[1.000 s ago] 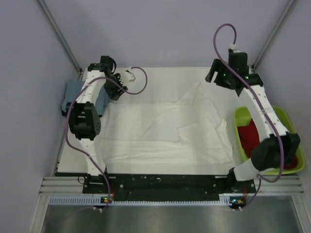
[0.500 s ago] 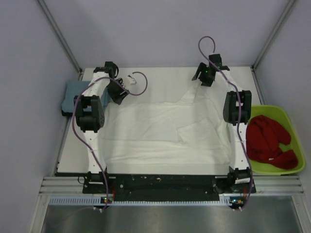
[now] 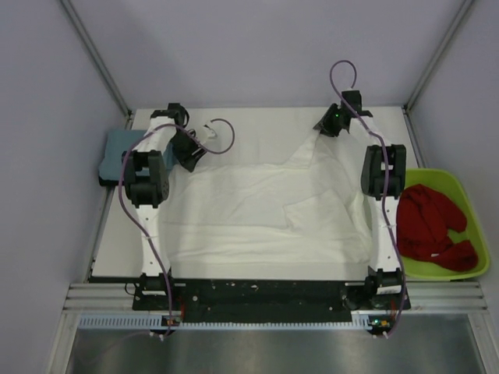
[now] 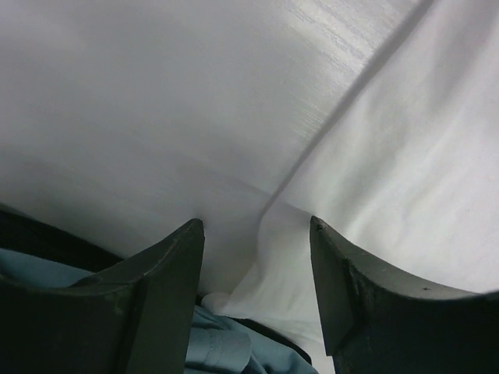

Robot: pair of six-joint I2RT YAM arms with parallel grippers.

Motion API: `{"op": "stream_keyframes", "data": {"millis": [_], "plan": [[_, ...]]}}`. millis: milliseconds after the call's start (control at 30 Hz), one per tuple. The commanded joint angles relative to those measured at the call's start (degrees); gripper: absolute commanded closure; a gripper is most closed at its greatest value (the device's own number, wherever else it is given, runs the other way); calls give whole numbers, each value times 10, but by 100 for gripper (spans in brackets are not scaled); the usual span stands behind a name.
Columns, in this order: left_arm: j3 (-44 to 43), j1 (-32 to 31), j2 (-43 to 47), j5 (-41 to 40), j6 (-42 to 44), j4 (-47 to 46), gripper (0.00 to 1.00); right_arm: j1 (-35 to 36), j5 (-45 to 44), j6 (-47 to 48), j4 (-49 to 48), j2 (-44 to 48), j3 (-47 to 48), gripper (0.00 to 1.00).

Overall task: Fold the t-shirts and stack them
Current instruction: Grap the side of the flattened tshirt furthest away from the robot with both arms

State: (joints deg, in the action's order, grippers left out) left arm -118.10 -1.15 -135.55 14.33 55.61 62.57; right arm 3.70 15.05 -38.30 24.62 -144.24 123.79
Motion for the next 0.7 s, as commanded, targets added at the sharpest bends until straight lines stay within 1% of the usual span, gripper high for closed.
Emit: {"op": "stream_keyframes", "data": {"millis": [0, 100, 133, 167, 200, 233, 333, 433, 500, 667], "plan": [[-19, 8, -9, 27, 18, 44, 40, 5, 31, -21, -43, -14, 2, 75], [-12, 8, -8, 18, 42, 83, 43, 5, 38, -16, -44, -10, 8, 92], [-9, 7, -8, 18, 59, 101, 44, 3, 38, -13, -42, -4, 7, 100], [-8, 7, -8, 20, 71, 120, 46, 3, 35, -11, -40, 3, 4, 100], [-8, 7, -8, 19, 82, 137, 51, 3, 31, -6, -39, 12, 0, 100], [-8, 8, -9, 18, 86, 149, 59, 3, 29, -4, -34, 21, -6, 100], [-15, 8, -3, 13, 77, 152, 100, 3, 29, 10, -25, 69, -32, 100], [-10, 8, 23, 11, 61, 143, 100, 3, 33, 33, -24, 136, -88, 100], [10, 8, 50, 9, 51, 126, 100, 3, 31, 53, -24, 204, -145, 100], [123, 6, 158, -19, 42, 47, 100, 3, 12, 86, -27, 372, -316, 100]]}}
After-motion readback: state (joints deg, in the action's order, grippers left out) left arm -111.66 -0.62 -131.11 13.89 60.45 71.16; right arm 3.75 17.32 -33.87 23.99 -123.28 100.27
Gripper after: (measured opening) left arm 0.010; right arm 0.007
